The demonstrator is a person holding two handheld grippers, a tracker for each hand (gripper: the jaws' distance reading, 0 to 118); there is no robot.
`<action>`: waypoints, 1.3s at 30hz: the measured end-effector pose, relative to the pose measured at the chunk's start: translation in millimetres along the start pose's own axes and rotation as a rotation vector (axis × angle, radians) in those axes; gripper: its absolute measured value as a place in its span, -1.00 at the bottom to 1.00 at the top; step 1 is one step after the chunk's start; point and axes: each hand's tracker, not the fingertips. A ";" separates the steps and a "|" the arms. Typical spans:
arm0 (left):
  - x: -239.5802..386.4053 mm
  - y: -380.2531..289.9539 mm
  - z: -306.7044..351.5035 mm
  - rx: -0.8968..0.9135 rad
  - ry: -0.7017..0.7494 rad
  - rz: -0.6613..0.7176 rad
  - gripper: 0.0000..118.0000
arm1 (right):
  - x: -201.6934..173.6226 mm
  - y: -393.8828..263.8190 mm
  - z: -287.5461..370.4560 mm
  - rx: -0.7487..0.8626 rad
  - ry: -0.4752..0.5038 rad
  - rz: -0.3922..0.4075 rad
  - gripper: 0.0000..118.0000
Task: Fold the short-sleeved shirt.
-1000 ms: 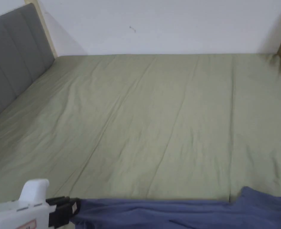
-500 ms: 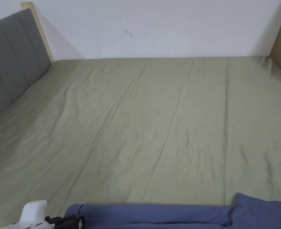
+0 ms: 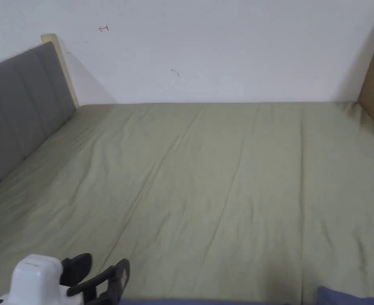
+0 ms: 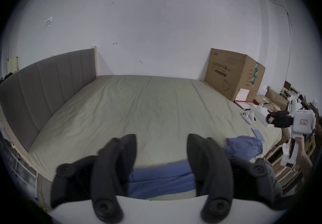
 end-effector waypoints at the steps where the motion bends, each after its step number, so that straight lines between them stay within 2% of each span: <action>1: 4.6 -0.7 -0.3 0.010 -0.007 0.003 -0.20 | -8.2 2.2 -4.0 -0.016 0.008 0.005 -0.29; 2: 7.7 -0.8 -2.3 0.004 -0.009 0.005 -0.44 | -16.9 2.3 -7.3 -0.022 -0.001 0.017 -0.62; 3: 10.0 -1.4 -3.1 0.002 -0.012 0.008 -0.73 | -25.1 1.6 -9.6 -0.020 -0.011 0.035 -0.84; 4: 11.8 -2.6 -3.2 -0.001 -0.019 0.017 -0.91 | -23.0 0.1 -9.9 -0.020 -0.011 0.045 -0.88; 5: 12.1 -4.5 -2.1 0.005 -0.026 0.027 -0.99 | -26.7 1.4 -11.3 -0.040 0.008 0.055 -0.96; 8: 2.9 -7.2 -0.2 0.003 -0.093 0.100 -1.00 | -30.9 -1.9 -10.8 -0.054 0.027 0.075 -1.00; 10: -9.9 -9.9 1.3 0.002 -0.075 0.146 -1.00 | -35.4 -2.3 -10.1 -0.068 0.022 0.087 -1.00; 14: -59.4 -20.9 0.8 -0.028 -0.087 0.319 -1.00 | -22.4 -9.7 -7.7 -0.070 0.049 0.064 -1.00; 15: -75.1 -26.3 -3.0 -0.047 -0.096 0.371 -0.73 | -20.3 -10.5 -6.8 -0.070 0.048 0.056 -1.00; 17: -114.1 -46.3 -15.9 -0.104 -0.135 0.516 0.40 | -13.4 -15.8 -9.0 -0.084 0.050 0.032 -1.00; 18: -127.1 -58.5 -24.5 -0.139 -0.129 0.569 0.58 | -9.3 -17.8 -9.5 -0.093 0.058 0.017 -1.00; 22: -172.0 -110.5 -56.0 -0.221 -0.144 0.783 0.59 | -2.6 -26.4 -12.5 -0.130 0.061 -0.021 -1.00; 24: -188.7 -134.3 -71.8 -0.283 -0.221 0.909 0.59 | -3.9 -29.4 -13.4 -0.146 0.058 -0.030 -1.00; 25: -194.4 -144.9 -77.3 -0.273 -0.264 0.943 0.59 | -4.2 -30.8 -14.2 -0.152 0.057 -0.032 -1.00; 27: -195.0 -159.0 -86.8 -0.258 -0.259 0.946 0.61 | -2.5 -33.0 -16.1 -0.167 0.052 -0.032 -1.00; 31: -178.8 -181.1 -114.6 -0.251 -0.440 1.091 0.60 | -2.1 -35.3 -19.6 -0.190 0.052 -0.057 -1.00; 33: -164.0 -183.7 -125.6 -0.227 -0.504 1.085 0.60 | -6.0 -35.3 -19.7 -0.192 0.042 -0.055 -1.00; 34: -157.8 -184.2 -131.2 -0.229 -0.478 1.067 0.55 | -6.4 -35.1 -20.2 -0.195 0.038 -0.052 -1.00; 35: -155.4 -183.4 -133.8 -0.223 -0.470 1.064 0.40 | -6.5 -34.9 -20.6 -0.200 0.035 -0.051 -1.00; 37: -156.4 -184.3 -140.0 -0.239 -0.408 1.116 -0.66 | -8.3 -35.1 -19.9 -0.203 0.031 -0.050 -1.00; 39: -157.4 -184.3 -142.8 -0.255 -0.319 1.113 -0.68 | -8.6 -35.0 -18.6 -0.206 0.028 -0.049 -1.00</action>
